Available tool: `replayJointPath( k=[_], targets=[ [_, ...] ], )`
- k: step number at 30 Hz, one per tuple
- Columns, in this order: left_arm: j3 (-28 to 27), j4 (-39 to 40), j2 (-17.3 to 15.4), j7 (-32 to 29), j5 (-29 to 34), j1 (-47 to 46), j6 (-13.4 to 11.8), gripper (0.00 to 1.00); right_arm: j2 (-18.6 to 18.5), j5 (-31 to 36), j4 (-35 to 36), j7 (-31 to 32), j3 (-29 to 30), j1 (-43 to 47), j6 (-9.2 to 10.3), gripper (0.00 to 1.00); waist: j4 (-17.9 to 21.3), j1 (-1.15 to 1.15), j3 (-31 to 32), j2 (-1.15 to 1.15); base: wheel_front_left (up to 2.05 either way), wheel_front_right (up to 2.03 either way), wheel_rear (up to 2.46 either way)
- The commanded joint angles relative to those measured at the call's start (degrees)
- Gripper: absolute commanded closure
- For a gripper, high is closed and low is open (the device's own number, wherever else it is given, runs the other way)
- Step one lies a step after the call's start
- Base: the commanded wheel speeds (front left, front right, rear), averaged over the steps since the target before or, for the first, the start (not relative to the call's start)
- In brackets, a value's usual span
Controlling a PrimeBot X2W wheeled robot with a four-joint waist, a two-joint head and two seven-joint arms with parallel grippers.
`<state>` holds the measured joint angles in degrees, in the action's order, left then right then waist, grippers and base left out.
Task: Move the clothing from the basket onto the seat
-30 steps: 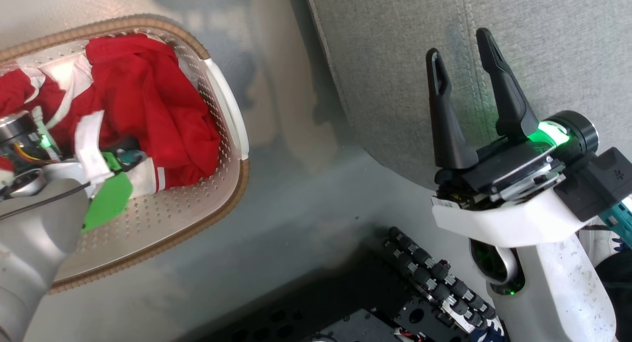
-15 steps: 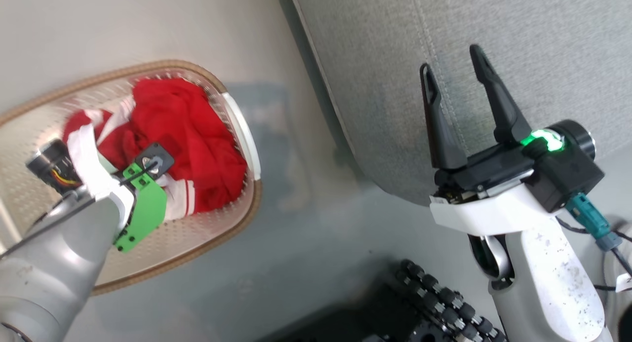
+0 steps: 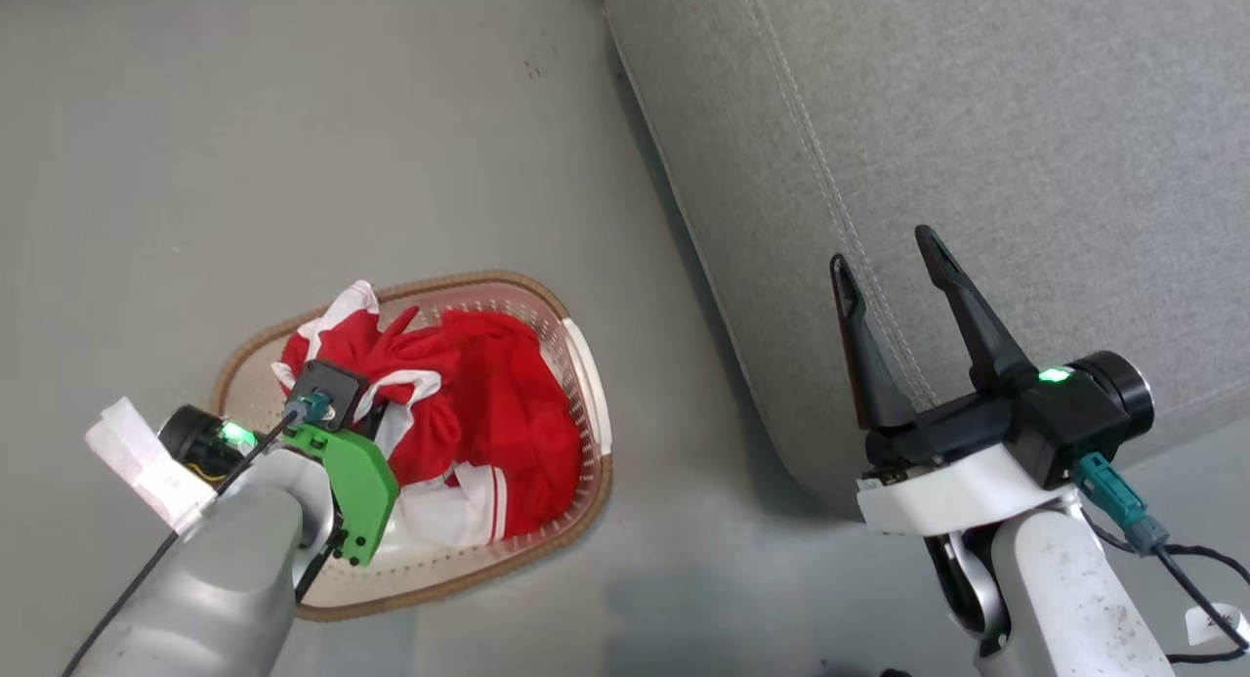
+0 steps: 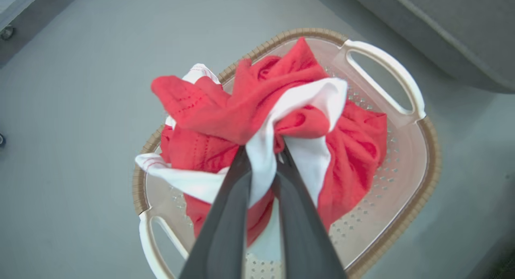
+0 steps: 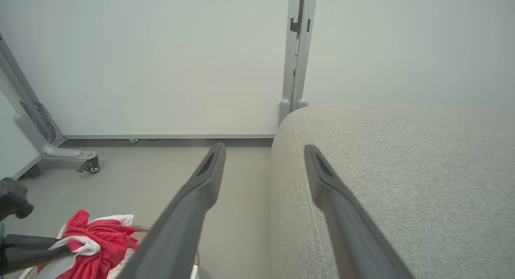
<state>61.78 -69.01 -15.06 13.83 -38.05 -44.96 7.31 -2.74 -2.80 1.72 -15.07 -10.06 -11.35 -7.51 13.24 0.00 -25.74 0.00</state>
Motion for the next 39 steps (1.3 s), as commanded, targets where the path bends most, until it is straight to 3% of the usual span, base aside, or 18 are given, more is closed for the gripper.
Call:
replayJointPath(
  k=[1,6,12,19,25,29,39],
  targets=[
    [-1.2,0.7,0.6,0.7,-1.2,1.7,0.0,1.0,-0.3,0.4,-0.3,-0.2,0.0,1.5,0.04,0.0,-7.7,0.0,12.1,0.0,0.0,0.0,0.0],
    [-9.4,9.4,0.4,1.4,-6.0,4.9,0.0,1.0,-0.2,0.9,-0.8,-0.2,-0.3,3.5,0.04,0.0,-8.9,0.0,15.6,0.0,0.0,0.0,0.0],
    [-22.6,25.9,-0.1,1.4,-4.9,12.2,-1.3,1.0,-0.2,1.1,-0.9,-0.2,-0.4,4.8,0.04,0.0,-9.4,0.0,18.1,0.0,0.0,0.0,0.0],
    [-37.8,44.2,3.6,1.4,1.3,22.3,-0.8,1.0,-0.2,1.2,-0.9,-0.2,-1.0,5.8,0.04,0.0,-9.4,0.0,19.6,0.0,0.0,0.0,0.0],
    [-46.2,56.4,8.4,1.4,5.0,28.6,0.1,1.0,-0.2,1.0,-1.1,-0.2,-1.8,6.4,0.04,0.0,-8.8,0.0,20.3,0.0,0.0,0.0,0.0],
    [-44.1,64.8,9.3,1.3,4.2,30.9,0.2,1.0,-0.2,0.8,-1.1,-0.2,-1.9,6.7,0.03,0.0,-8.6,0.0,20.4,0.0,0.0,0.0,0.0],
    [-33.7,72.3,4.6,1.3,1.2,31.4,0.2,1.0,-0.2,0.7,-1.5,-0.2,-3.0,7.2,0.03,0.0,-8.6,0.0,20.9,0.0,0.0,0.0,0.0]
  ],
)
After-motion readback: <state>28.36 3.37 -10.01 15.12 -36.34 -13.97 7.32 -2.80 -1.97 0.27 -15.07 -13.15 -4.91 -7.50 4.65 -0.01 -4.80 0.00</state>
